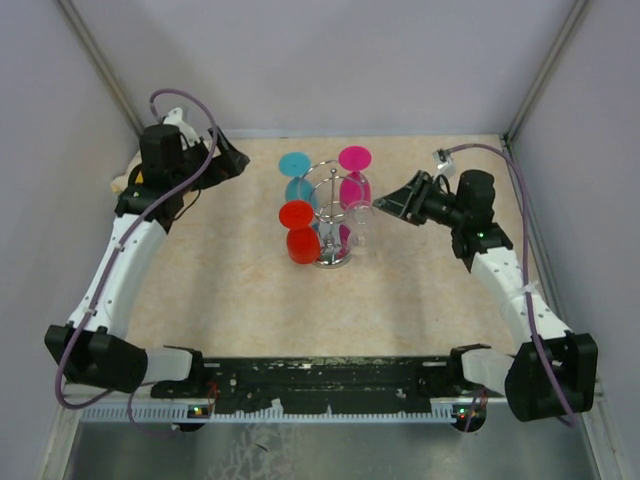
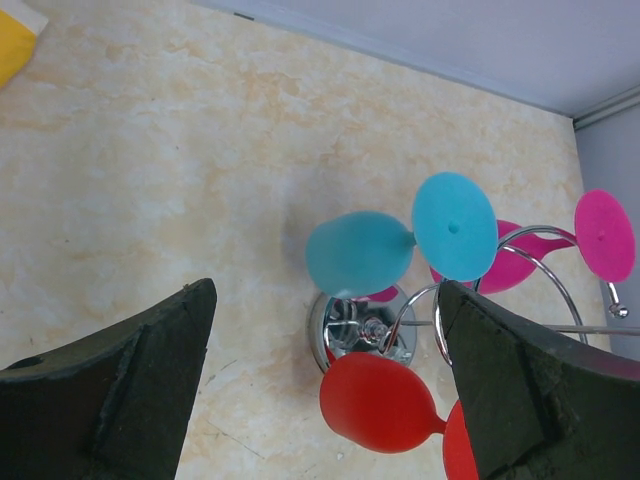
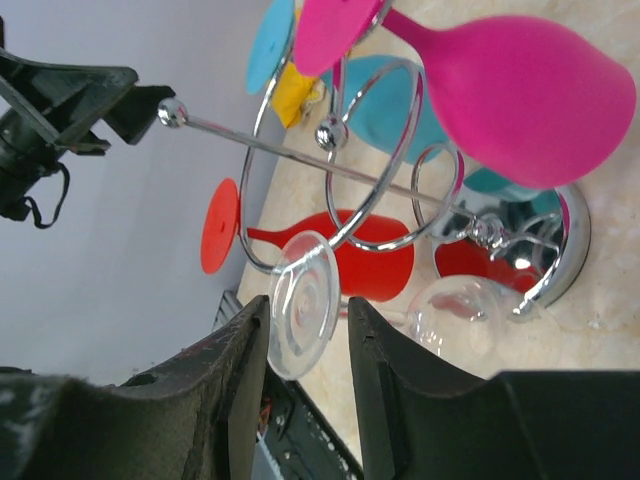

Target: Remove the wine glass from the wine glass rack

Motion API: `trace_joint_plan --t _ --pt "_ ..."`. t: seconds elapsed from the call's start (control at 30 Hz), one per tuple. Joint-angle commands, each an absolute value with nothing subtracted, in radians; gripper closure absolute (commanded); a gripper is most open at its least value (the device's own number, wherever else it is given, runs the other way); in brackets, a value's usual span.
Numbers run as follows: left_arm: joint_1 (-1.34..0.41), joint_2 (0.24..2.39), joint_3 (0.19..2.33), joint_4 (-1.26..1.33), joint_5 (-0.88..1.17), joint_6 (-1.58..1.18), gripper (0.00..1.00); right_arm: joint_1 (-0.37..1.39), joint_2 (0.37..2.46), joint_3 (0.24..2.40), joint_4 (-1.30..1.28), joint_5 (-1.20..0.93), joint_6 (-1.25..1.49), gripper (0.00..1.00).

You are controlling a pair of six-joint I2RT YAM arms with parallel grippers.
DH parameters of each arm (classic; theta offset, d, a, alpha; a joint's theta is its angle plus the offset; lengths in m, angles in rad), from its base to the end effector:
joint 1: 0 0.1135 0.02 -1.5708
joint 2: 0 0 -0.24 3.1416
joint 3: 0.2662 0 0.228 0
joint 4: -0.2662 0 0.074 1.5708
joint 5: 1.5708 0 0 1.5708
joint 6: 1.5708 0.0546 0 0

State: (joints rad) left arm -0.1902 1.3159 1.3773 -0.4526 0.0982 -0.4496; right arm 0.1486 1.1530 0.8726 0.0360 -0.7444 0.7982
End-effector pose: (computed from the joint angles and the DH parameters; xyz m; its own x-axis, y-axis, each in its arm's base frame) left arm 0.2877 -0.0608 0.3702 -0.4577 -0.3523 -0.8163 0.0869 0.8960 -0.4354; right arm 0.2530 0.0753 0.3020 -0.7106 0.4262 -0.5598 -0.3584 0.4654 0.8093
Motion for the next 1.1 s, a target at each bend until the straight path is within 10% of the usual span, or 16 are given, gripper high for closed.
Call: trace_joint_plan --t 0.0,1.07 --pt "-0.195 1.264 1.387 -0.438 0.121 -0.447 0.02 0.155 1.12 0.853 0.069 -0.785 0.817 0.63" --pt "-0.195 1.239 1.358 -0.423 0.152 -0.465 0.02 0.19 1.118 0.808 0.065 -0.858 0.856 0.67"
